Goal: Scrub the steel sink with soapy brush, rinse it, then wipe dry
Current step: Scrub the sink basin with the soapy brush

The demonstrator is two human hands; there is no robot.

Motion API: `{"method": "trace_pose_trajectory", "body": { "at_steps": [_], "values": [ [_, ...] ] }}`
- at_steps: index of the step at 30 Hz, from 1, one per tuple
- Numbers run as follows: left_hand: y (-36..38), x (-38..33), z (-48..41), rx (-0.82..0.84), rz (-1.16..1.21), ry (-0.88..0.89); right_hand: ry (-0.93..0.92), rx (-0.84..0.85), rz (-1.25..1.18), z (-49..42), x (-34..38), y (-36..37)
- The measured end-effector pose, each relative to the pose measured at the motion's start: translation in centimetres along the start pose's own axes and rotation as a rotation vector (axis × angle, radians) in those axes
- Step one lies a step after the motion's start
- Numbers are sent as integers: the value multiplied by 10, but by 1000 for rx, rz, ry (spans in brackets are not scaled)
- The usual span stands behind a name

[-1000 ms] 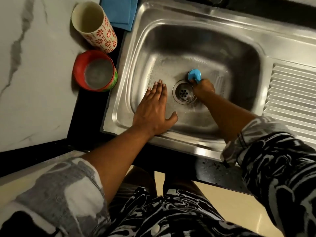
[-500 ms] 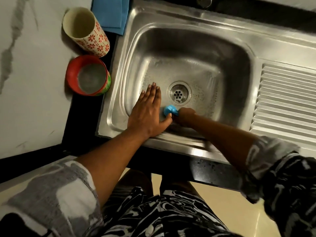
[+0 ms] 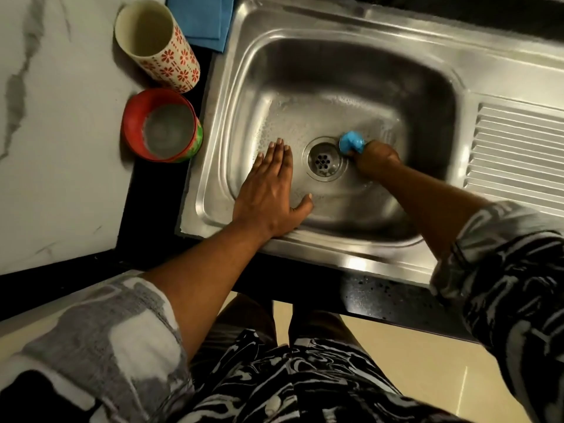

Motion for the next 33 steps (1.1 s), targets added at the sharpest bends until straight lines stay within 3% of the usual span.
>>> {"method": "trace_pose_trajectory", "body": {
  "at_steps": [5, 10, 15, 20, 24, 28, 33],
  "values": [
    [-1, 0, 0, 6, -7, -7, -84, 148, 121, 48, -4, 40],
    [0, 0, -1, 5, -8, -8, -204, 203, 152, 51, 50, 57],
    [0, 0, -2, 11, 4, -8, -198, 69, 110, 14, 103, 32],
    [0, -1, -1, 8, 11, -11, -102, -32, 39, -8, 49, 3],
    [0, 0, -1, -3, 2, -12, -48, 43, 12, 16, 10, 16],
    [0, 0, -1, 1, 1, -4, -40, 202, -64, 56, 24, 52],
    [1, 0, -1, 1, 2, -6, -212, 236, 171, 58, 72, 68]
  ]
}}
Point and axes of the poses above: each hand's wrist, its own z-axis away from the middle knuckle, its own y-axis out of the palm, x = y × z, the point moved 2 cm from there along -z, towards the middle knuckle
